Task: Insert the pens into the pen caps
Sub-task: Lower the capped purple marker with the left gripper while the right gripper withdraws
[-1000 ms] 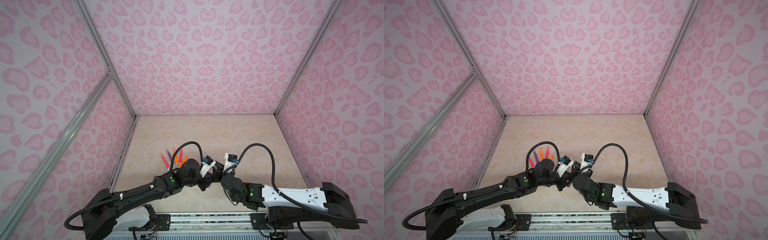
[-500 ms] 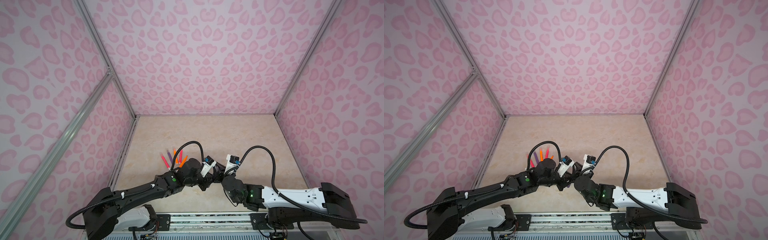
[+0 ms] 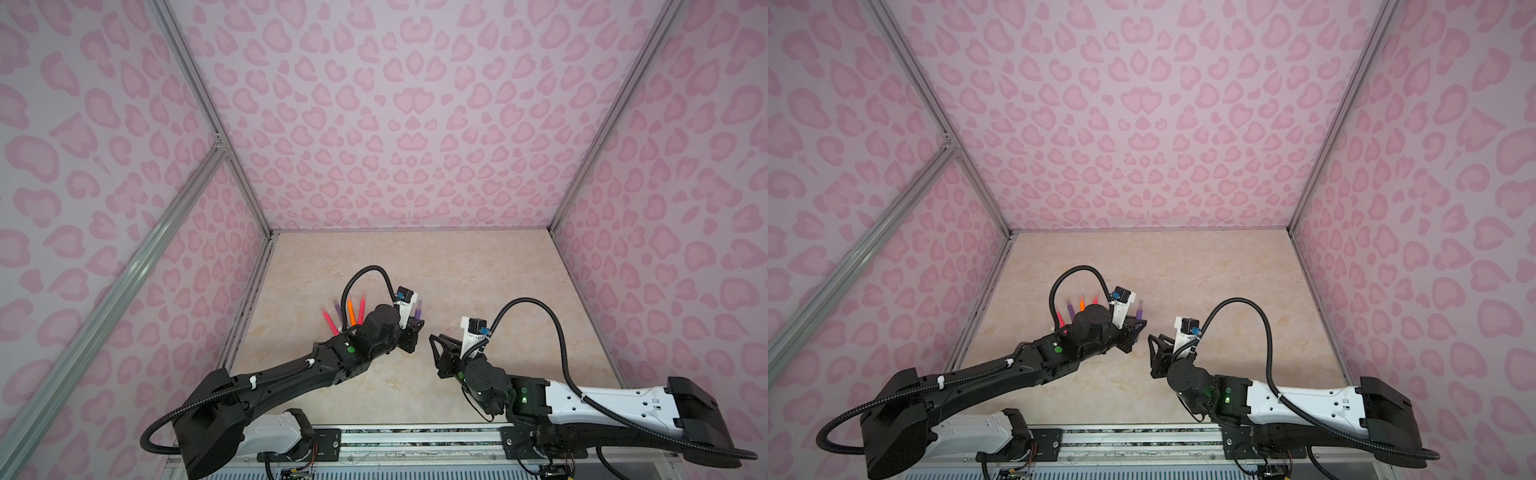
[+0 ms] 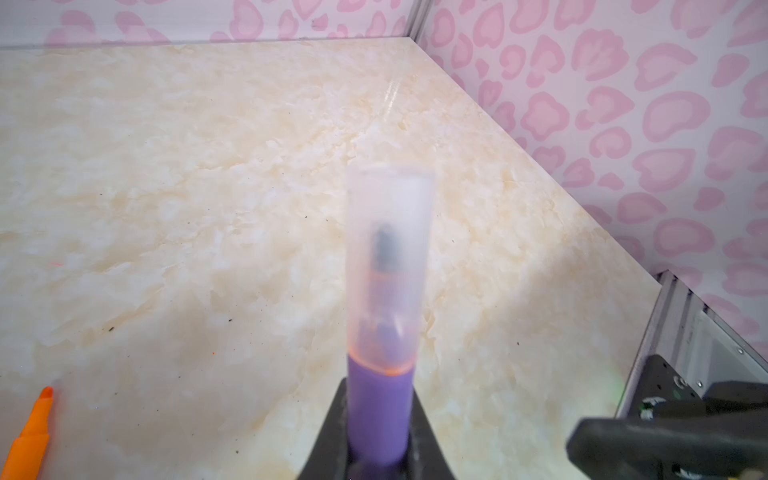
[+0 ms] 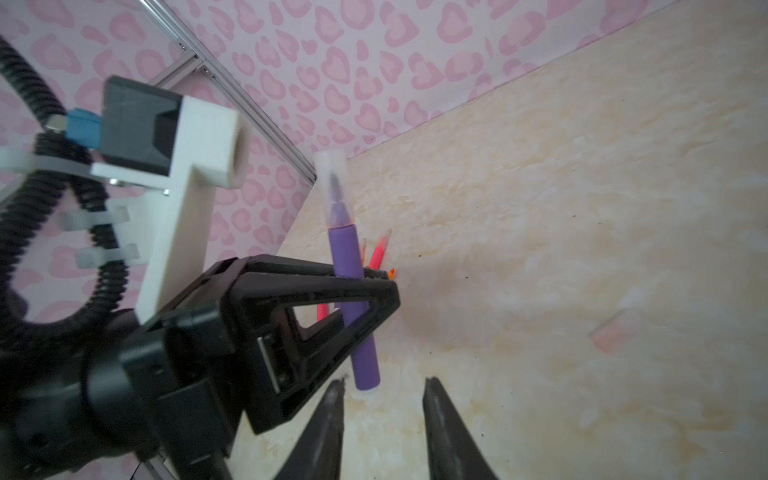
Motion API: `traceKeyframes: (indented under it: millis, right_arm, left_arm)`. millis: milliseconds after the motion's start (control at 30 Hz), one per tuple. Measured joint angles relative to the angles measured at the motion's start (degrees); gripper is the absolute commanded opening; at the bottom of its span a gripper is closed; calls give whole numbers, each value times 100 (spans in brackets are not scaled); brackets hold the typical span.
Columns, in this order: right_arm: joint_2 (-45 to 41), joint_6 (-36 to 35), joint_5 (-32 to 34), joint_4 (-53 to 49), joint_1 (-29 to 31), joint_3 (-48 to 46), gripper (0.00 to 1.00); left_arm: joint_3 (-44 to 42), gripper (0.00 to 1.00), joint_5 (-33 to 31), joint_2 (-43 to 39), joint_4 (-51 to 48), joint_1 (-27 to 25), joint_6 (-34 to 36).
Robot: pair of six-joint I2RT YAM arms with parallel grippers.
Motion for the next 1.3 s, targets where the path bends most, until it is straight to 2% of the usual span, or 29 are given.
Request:
traceKeyframes:
  millis: [267,400,467,567,700,833,933,1100,1300]
  right_arm:
    - [-514,70,46,-313,-118,-341,46]
    - [-684,-22,48,-382,-319,-420,51]
    - [-695,-236,-7,-518,-682,-240,52]
    - [-634,-568,-295,-673,-1639,396,53]
    - [-498,-752,-815,-743,-2955,1029,54]
    - [-474,-730,-1283,-636,-3637,713,56]
    - [-306,-728,-1692,-699,-3860,295,55]
    - [-28,-728,-2144,-629,-4033,490,54]
    - [210,-691,-2522,-608,-4035,549,53]
  left_arm:
    - [232,4,-1169,273,-367,83,-387]
    - [455,4,-1499,516,-767,549,-704]
    - [474,3,-1506,678,-970,911,-909]
    - [568,3,-1464,977,-1362,1425,-1174]
    - [885,3,-1386,1416,-1716,1840,-1279]
    - [1248,3,-1228,1864,-2022,2184,-1268]
    - [1462,3,-1147,2098,-2109,2332,-1239]
    - [1838,3,-1049,2430,-2275,2352,-986]
    - [2417,3,-1342,3071,-2583,2446,-612]
